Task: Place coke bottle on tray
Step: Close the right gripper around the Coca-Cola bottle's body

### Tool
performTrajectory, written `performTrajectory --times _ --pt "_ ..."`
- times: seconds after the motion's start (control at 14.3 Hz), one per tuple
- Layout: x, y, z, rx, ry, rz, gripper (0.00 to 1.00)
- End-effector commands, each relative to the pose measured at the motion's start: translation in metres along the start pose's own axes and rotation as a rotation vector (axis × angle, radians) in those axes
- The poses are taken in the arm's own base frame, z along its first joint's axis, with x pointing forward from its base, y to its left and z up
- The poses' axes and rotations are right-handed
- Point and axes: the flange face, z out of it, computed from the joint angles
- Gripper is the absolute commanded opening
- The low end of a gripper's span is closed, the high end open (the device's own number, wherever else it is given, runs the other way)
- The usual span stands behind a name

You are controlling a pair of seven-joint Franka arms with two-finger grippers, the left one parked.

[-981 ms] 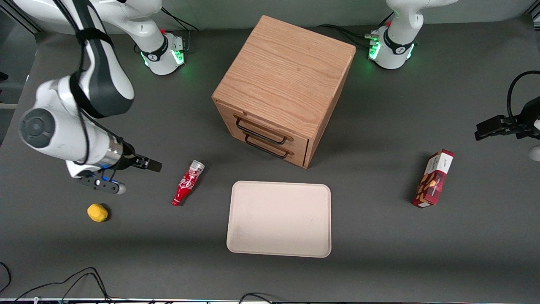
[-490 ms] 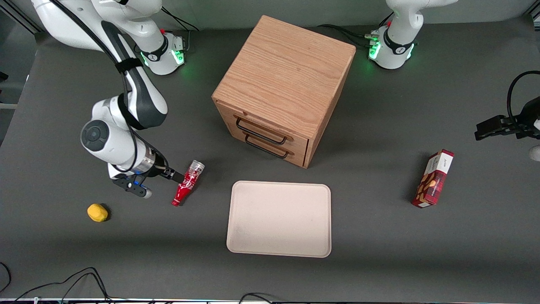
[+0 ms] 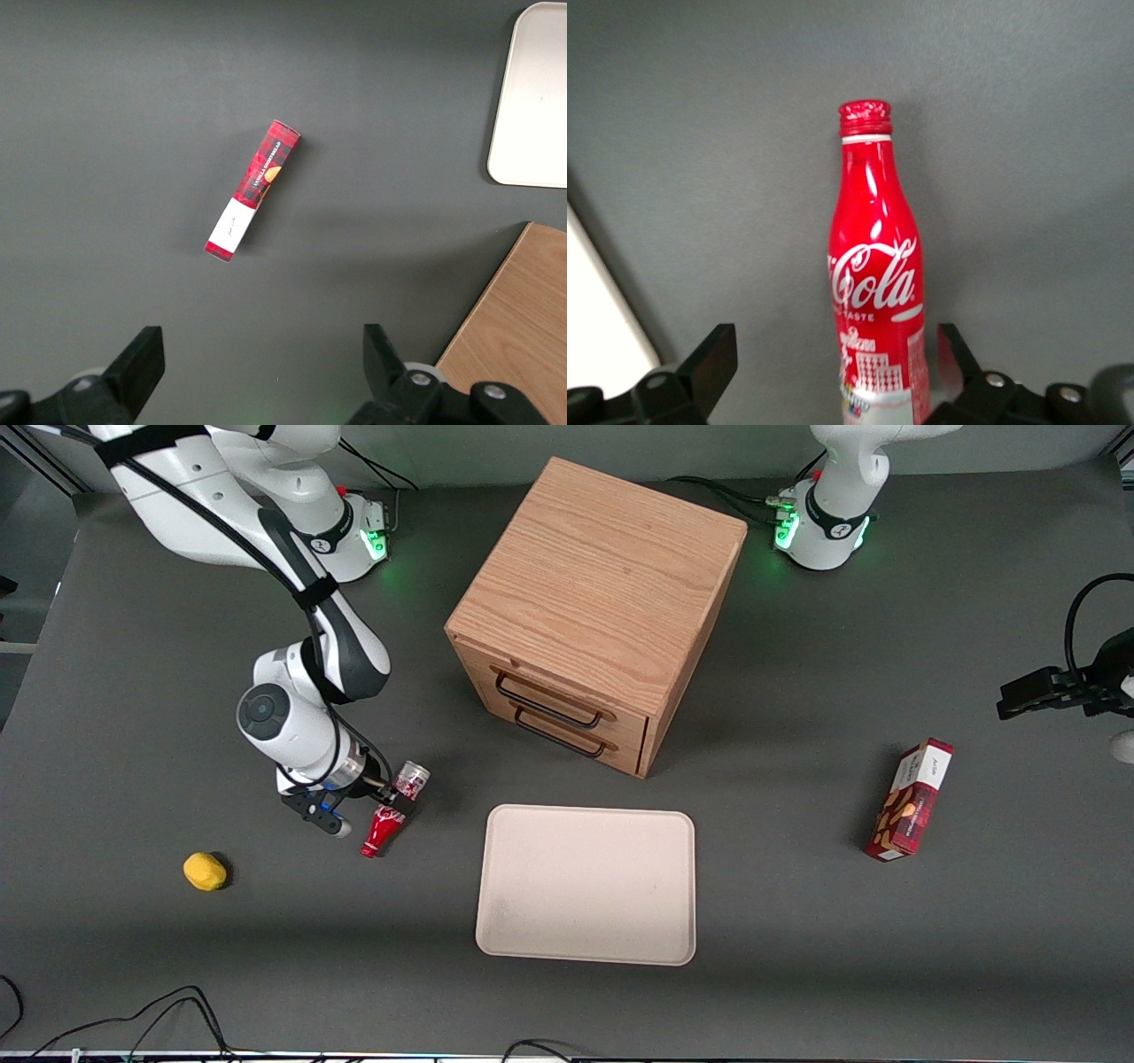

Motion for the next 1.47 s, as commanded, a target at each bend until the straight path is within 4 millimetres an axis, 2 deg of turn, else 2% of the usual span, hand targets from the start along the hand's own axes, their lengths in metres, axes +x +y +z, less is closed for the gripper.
performTrajectory --times 0.0,0.28,0.42,0.49,0.56,0.63,0.7,0.77,0.84,1.26,1.4 --pt "-0.004 0.002 0.021 -0.014 0.016 0.001 1.0" --pt "-0.005 0.006 0.04 -0.026 0.015 -0.013 1.0" --pt "-0.005 0.008 0.043 -0.032 0.019 -0.024 1.0" --pt "-0.004 0.008 0.042 -0.031 0.021 -0.024 0.98" --pt "-0.004 0.008 0.042 -0.031 0.021 -0.025 0.93" --pt "-0.005 0.008 0.043 -0.032 0.02 -0.025 0.84" --pt "-0.005 0.007 0.043 -0.031 0.021 -0.027 0.59" --pt "-0.005 0.007 0.044 -0.032 0.02 -0.028 0.22" --pt "-0.005 0.008 0.044 -0.033 0.021 -0.027 0.0" --pt "-0.004 0.007 0.043 -0.027 0.03 -0.03 0.0" --pt "-0.004 0.005 0.036 -0.022 0.036 -0.033 0.0"
